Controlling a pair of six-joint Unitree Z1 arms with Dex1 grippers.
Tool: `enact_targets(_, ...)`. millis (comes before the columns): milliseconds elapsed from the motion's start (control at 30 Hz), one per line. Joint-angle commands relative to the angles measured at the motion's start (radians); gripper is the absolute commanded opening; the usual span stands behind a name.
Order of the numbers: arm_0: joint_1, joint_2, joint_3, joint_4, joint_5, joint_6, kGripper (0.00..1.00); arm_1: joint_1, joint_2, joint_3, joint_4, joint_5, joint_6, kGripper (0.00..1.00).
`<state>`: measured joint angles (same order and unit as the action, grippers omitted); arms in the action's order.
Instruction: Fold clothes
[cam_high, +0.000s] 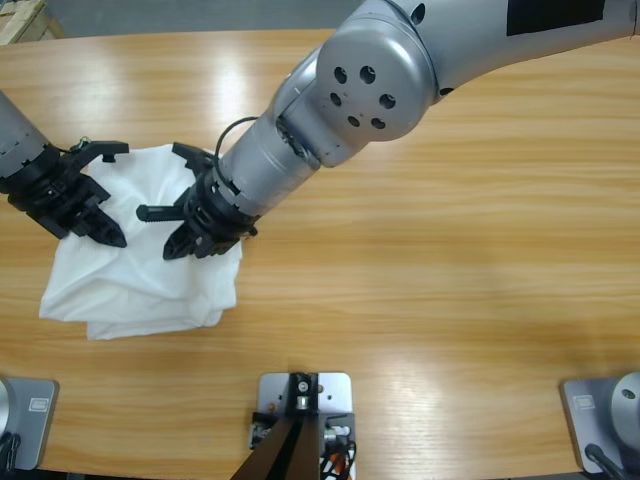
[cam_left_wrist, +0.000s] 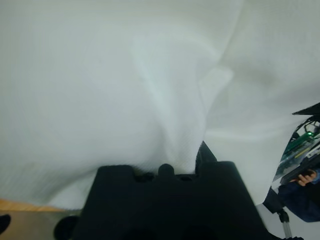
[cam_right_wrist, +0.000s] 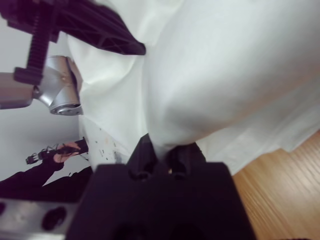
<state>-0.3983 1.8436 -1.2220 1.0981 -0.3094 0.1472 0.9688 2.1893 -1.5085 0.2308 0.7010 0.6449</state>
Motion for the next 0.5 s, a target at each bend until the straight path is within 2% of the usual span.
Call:
enact_targets(33, 0.016, 0.074, -0.032, 0.065, 0.008, 0.002, 0.000, 0.001, 0.049, 0.014, 0.041, -0.052, -0.012, 0.000)
enact_targets(300, 0.030, 0.081, -0.054, 0.103, 0.005, -0.032, 0.000, 0.000, 0.067, 0.008, 0.059, -0.066, -0.040, 0.000)
enact_targets(400, 0.029, 0.038, -0.048, 0.106, 0.004, -0.034, 0.000, 0.001, 0.061, -0.013, 0.060, -0.108, -0.031, 0.000)
enact_targets(433, 0.029, 0.031, -0.046, 0.106, 0.004, -0.035, 0.010, 0.000, 0.057, -0.025, 0.070, -0.119, -0.018, 0.323)
enact_targets(467, 0.030, 0.025, -0.044, 0.106, 0.004, -0.036, 0.377, 0.001, 0.053, -0.035, 0.081, -0.131, -0.011, 0.738)
enact_targets(500, 0.030, 0.021, -0.043, 0.105, 0.004, -0.035, 0.739, 0.001, 0.046, -0.040, 0.082, -0.148, -0.009, 0.957)
